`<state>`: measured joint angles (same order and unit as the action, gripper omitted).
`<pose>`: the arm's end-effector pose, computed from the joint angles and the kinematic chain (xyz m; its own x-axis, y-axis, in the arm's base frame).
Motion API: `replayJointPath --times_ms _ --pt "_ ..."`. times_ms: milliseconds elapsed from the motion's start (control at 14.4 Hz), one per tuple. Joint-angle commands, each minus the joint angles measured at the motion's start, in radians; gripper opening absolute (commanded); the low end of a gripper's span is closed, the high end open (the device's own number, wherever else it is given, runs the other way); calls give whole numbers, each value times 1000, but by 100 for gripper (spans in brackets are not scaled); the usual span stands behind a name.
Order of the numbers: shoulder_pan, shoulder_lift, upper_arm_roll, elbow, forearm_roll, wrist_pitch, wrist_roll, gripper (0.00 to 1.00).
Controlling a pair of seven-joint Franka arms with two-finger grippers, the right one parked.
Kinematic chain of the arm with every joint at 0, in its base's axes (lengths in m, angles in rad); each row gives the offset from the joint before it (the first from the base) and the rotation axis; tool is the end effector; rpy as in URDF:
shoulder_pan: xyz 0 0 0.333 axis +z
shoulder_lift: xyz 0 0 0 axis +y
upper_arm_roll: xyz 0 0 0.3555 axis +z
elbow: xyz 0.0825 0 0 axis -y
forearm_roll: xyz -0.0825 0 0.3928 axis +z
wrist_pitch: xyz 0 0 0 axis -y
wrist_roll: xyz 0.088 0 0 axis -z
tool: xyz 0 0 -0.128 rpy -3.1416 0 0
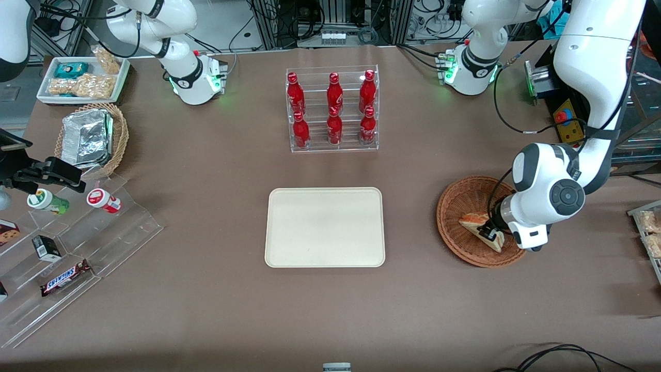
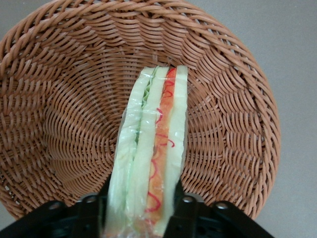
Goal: Place sandwich from basket to tray
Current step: 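Close the left gripper on the sandwich and lift it, then carry the sandwich with the left gripper over the cream tray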
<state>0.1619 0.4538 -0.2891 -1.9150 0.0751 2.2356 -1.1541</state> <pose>0.6312 -0.0680 0.2648 0.5355 0.8373 -0.1106 0.8359 -0.5441 -0.0724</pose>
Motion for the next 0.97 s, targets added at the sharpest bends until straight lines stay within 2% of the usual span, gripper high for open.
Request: replayJointPath --times_ms 0,139,417,696,904 --pt "1 -21 1 8 15 -1 55 8" --pt "-5 -62 -2 22 8 -61 177 8" --pt "-145 -93 -4 112 22 -169 201 5" --pt "-345 -17 -4 229 57 -166 249 5" --pt "-447 83 -2 325 58 -163 254 5"
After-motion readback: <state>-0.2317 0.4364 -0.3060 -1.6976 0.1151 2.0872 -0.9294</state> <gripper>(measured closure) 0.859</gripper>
